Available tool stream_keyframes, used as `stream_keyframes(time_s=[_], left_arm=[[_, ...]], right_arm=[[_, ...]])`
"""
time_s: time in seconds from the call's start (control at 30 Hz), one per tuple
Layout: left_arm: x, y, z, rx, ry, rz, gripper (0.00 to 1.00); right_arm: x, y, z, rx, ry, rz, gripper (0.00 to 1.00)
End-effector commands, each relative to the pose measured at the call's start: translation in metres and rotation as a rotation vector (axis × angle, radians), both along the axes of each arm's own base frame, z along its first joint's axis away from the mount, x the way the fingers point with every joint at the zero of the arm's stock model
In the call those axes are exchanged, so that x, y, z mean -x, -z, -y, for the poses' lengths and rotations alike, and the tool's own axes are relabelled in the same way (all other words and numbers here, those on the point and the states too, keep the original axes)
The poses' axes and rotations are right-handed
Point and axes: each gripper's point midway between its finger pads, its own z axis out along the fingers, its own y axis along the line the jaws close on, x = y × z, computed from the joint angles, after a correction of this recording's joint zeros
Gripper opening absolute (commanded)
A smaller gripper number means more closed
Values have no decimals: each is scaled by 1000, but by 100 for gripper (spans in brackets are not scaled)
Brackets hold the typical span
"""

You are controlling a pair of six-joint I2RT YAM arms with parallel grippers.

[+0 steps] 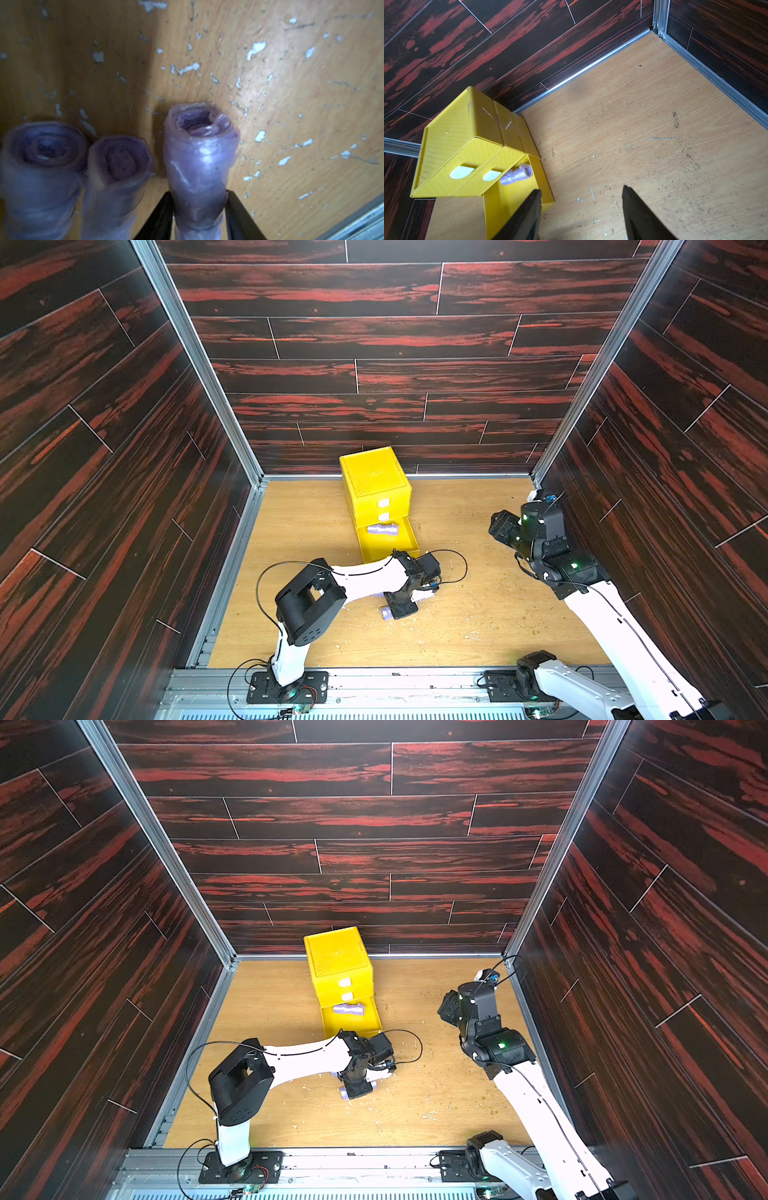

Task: Sort the rolls of trash bags by color and place them into the drawer
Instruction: Pick up the roll of trash bags from the center of the board.

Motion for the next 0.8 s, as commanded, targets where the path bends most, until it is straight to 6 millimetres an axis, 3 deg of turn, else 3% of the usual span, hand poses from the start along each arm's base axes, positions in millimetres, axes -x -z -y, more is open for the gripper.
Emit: stream_keyframes(time_s=[0.0, 0.13, 0.27, 0.4, 0.5, 0.63, 0.77], left_arm=[[0, -24, -3, 25, 1, 26, 41], [0, -43, -5, 41, -4, 47, 37], [-6, -77, -8, 74, -13, 111, 34], [-34, -134, -16, 92, -34, 325, 33], [-60, -163, -23, 64, -14, 469, 30], [-99, -169, -31, -6, -22, 533, 29], [-142, -142, -35, -45, -42, 518, 27]], right_arm=[[-1, 3, 1, -3, 5, -1, 65], [-1, 3, 1, -8, 4, 0, 65], [1, 0, 1, -12, 2, 6, 65], [3, -3, 2, -17, 4, 15, 65], [4, -4, 3, -19, 7, 20, 65], [4, -2, 3, -16, 7, 16, 65], [4, -1, 1, -20, -2, 12, 65]])
